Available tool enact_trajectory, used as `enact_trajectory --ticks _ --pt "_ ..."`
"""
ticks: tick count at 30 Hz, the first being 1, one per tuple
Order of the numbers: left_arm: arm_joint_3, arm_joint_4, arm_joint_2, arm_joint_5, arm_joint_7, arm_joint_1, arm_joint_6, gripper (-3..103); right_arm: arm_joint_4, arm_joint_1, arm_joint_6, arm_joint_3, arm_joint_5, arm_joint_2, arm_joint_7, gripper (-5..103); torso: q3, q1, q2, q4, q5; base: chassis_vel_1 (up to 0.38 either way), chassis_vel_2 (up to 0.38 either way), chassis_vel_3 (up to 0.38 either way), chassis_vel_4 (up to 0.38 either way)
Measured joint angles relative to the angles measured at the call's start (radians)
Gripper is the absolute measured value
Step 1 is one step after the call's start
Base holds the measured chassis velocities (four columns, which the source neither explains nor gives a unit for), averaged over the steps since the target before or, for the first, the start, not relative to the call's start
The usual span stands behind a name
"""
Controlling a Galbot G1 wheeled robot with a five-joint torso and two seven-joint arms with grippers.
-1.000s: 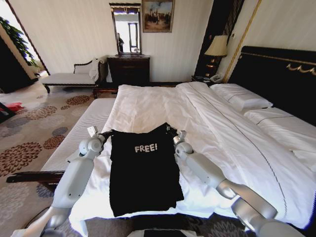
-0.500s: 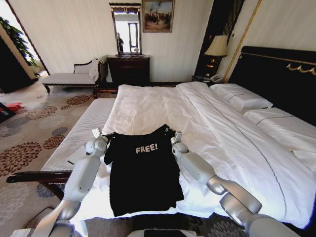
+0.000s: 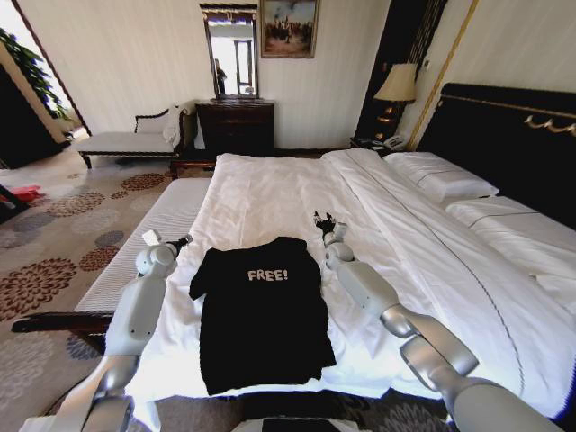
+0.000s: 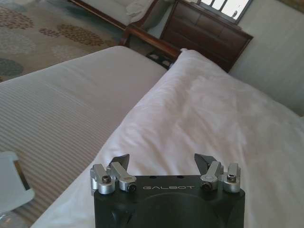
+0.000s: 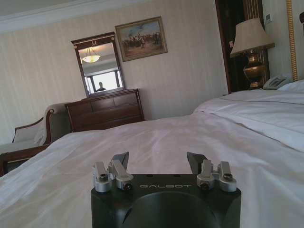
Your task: Fold the clothes on the bed.
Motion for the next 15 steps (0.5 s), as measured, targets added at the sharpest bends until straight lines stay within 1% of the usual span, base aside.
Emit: enact_trajectory --ticks 2,3,4,6,7,8,9,10,11,15 --pt "0.032 -0.129 0.037 -0.034 0.010 0.038 0.026 93 0.084 -0.049 -0.002 0.014 0.005 -0.048 0.008 78 0.000 0.000 0.000 0.0001 0.0002 0.000 0.000 0.000 0.000" --pt "0.032 -0.129 0.037 -0.034 0.010 0.038 0.026 93 0.084 -0.049 -0.002 0.014 0.005 -0.048 0.008 78 0.000 0.000 0.000 0.0001 0.0002 0.000 0.000 0.000 0.000" --pt "0.051 -0.184 0.053 -0.042 0.017 0.059 0.039 97 0.112 -0.066 -0.003 0.020 0.006 -0.064 0.009 84 0.000 0.000 0.000 0.0002 0.0001 0.000 0.000 0.000 0.000" --pt "0.096 -0.275 0.079 -0.041 0.028 0.103 0.067 99 0.150 -0.091 -0.004 0.032 0.005 -0.086 0.013 95 0.000 0.000 0.000 0.0005 0.0001 0.000 0.000 0.000 0.000" --pt "0.121 -0.305 0.089 -0.027 0.032 0.124 0.078 100 0.163 -0.103 -0.004 0.040 0.004 -0.094 0.014 98 0.000 0.000 0.000 0.0003 0.0001 0.000 0.000 0.000 0.000" --pt "0.121 -0.305 0.089 -0.027 0.032 0.124 0.078 100 0.163 -0.103 -0.004 0.040 0.004 -0.094 0.014 98 0.000 0.000 0.000 0.0003 0.0001 0.000 0.000 0.000 0.000" --pt "0.139 -0.315 0.093 -0.007 0.033 0.139 0.082 100 0.170 -0.111 -0.004 0.046 0.002 -0.097 0.016 98 0.000 0.000 0.000 0.0003 0.0002 0.000 0.000 0.000 0.000" --pt "0.167 -0.314 0.095 0.038 0.038 0.164 0.087 100 0.182 -0.124 -0.004 0.055 0.000 -0.101 0.020 100 0.000 0.000 0.000 0.0005 -0.0001 0.000 0.000 0.000 0.000" --pt "0.180 -0.303 0.094 0.061 0.041 0.179 0.092 100 0.191 -0.130 -0.004 0.060 -0.001 -0.105 0.023 100 0.000 0.000 0.000 0.0005 -0.0001 0.000 0.000 0.000 0.000" --pt "0.205 -0.273 0.086 0.086 0.049 0.211 0.111 100 0.215 -0.149 -0.004 0.072 -0.002 -0.122 0.027 100 0.000 0.000 0.000 0.0009 -0.0003 0.000 0.000 0.000 0.000"
